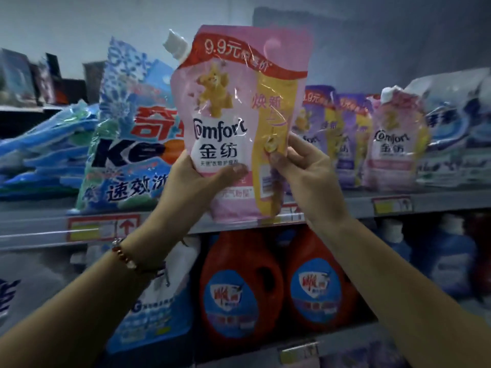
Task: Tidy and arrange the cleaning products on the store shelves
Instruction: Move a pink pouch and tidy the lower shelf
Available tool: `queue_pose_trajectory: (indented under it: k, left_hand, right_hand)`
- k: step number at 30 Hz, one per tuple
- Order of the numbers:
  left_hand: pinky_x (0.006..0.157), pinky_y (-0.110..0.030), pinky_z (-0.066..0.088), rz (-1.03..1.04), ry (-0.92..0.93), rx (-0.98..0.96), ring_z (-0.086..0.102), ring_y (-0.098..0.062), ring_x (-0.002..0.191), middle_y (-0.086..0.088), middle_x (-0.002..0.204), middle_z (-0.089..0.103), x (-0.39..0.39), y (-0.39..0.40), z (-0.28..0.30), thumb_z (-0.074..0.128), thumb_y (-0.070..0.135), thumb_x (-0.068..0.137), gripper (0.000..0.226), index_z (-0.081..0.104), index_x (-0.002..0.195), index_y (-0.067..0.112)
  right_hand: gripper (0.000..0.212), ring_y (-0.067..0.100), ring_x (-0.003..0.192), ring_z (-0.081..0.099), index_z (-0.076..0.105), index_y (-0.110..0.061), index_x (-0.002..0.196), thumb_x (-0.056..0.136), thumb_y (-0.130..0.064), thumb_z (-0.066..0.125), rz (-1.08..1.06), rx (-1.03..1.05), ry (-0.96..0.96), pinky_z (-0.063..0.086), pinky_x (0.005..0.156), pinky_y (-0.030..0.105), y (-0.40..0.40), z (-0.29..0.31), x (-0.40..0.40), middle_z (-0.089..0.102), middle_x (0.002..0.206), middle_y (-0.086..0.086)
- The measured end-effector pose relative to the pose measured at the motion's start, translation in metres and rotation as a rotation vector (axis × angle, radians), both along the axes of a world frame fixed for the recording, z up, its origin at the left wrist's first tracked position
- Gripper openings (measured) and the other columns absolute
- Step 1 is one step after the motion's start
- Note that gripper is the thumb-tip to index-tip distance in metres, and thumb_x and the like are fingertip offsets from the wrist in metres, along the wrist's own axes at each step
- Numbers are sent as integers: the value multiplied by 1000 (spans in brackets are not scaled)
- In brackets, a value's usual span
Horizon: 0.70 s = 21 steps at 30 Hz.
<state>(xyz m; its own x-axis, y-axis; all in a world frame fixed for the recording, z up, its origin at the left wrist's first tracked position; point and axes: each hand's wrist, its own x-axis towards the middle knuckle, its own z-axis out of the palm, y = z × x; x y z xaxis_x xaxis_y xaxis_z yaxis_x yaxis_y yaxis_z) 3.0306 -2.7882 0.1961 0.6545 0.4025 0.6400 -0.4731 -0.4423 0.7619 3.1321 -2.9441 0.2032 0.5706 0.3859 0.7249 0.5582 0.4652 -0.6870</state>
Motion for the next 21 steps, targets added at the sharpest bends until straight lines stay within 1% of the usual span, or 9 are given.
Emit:
queue_pose_trajectory:
  k: [4, 6, 8, 9, 12, 14, 16, 18, 21]
  left_hand:
    - [66, -19, 58, 46, -2, 33, 76, -10, 85, -1, 97, 78, 45, 1, 29, 80, 14, 84, 32, 67, 113, 10]
    - [67, -17, 58, 114, 37, 73, 75, -10, 88, 1, 98, 76, 70, 8, 31, 82, 17, 82, 35, 65, 112, 13]
    - [67, -17, 59, 225, 96, 132, 74, -11, 92, 6, 101, 73, 87, 12, 22, 85, 23, 79, 44, 60, 114, 21]
    - [72, -21, 60, 275, 110, 151, 72, -10, 96, 9, 108, 72, 92, 12, 13, 87, 27, 78, 55, 55, 122, 26]
    - [94, -33, 55, 361, 122, 166, 64, -4, 108, 15, 129, 63, 94, 4, -8, 81, 42, 83, 96, 19, 156, 39]
    - [93, -34, 54, 403, 136, 217, 62, 0, 103, 16, 120, 61, 95, 2, -14, 74, 44, 88, 99, 6, 159, 41]
    - [97, -40, 53, 558, 189, 388, 56, -11, 111, 6, 127, 50, 95, 4, -14, 67, 54, 89, 98, 5, 162, 33]
    - [105, -41, 44, 739, 260, 571, 42, -19, 121, -2, 133, 38, 93, 7, -12, 57, 68, 88, 101, 7, 163, 22]
    - [112, -40, 32, 830, 357, 731, 35, -21, 126, -2, 136, 39, 87, 11, -8, 46, 78, 88, 102, 9, 162, 18]
  right_hand:
    - [31, 9, 83, 72, 68, -15, 124, 99, -1, 58, -71, 2, 30, 58, 72, 23, 14, 26, 49, 79, 92, -7]
    - [30, 10, 72, 68, 70, -23, 113, 99, 0, 56, -128, -13, 28, 57, 63, 21, 21, 30, 66, 78, 86, 3]
    - [30, 3, 61, 64, 71, -27, 100, 100, -2, 54, -292, -127, -29, 51, 55, 16, 27, 18, 83, 74, 81, 9]
    - [27, -1, 59, 63, 70, -27, 96, 100, -5, 54, -390, -202, -68, 50, 55, 17, 30, 8, 90, 72, 76, 2]
    - [21, 4, 79, 68, 66, -29, 119, 104, -30, 52, -531, -299, -113, 60, 72, 32, 39, -27, 97, 72, 93, -10]
    - [36, 5, 98, 61, 58, -26, 137, 105, -41, 47, -573, -293, -183, 53, 83, 27, 43, -40, 94, 61, 114, -15]
    - [46, 7, 109, 55, 50, -22, 146, 106, -44, 43, -599, -288, -236, 45, 88, 25, 43, -45, 90, 56, 123, -11]
    - [48, 13, 118, 57, 47, -21, 148, 106, -44, 42, -620, -296, -259, 48, 92, 29, 43, -49, 92, 59, 134, -3]
    - [50, 16, 124, 56, 44, -23, 151, 106, -44, 42, -614, -334, -255, 52, 98, 39, 42, -48, 92, 57, 140, -2]
